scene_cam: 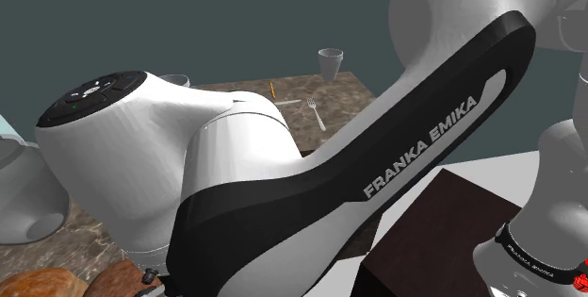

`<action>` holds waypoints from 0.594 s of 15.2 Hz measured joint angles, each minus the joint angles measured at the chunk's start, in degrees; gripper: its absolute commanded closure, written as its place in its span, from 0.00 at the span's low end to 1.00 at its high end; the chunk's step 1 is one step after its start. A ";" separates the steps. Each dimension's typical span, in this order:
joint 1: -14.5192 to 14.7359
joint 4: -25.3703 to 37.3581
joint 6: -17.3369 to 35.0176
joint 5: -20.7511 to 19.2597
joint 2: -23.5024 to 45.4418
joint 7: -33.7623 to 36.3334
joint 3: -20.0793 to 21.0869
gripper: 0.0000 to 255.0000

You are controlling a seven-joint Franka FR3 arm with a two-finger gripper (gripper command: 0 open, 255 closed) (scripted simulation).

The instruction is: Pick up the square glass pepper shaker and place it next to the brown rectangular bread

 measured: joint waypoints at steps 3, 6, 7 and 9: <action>-0.25 2.24 -3.35 0.81 -1.31 -0.63 0.35 0.00; -0.22 4.10 -5.90 1.29 -2.10 -0.85 0.60 0.00; -0.22 4.23 -6.09 1.32 -2.15 -0.88 0.62 0.00; -0.21 4.38 -6.28 1.35 -2.18 -0.89 0.63 0.00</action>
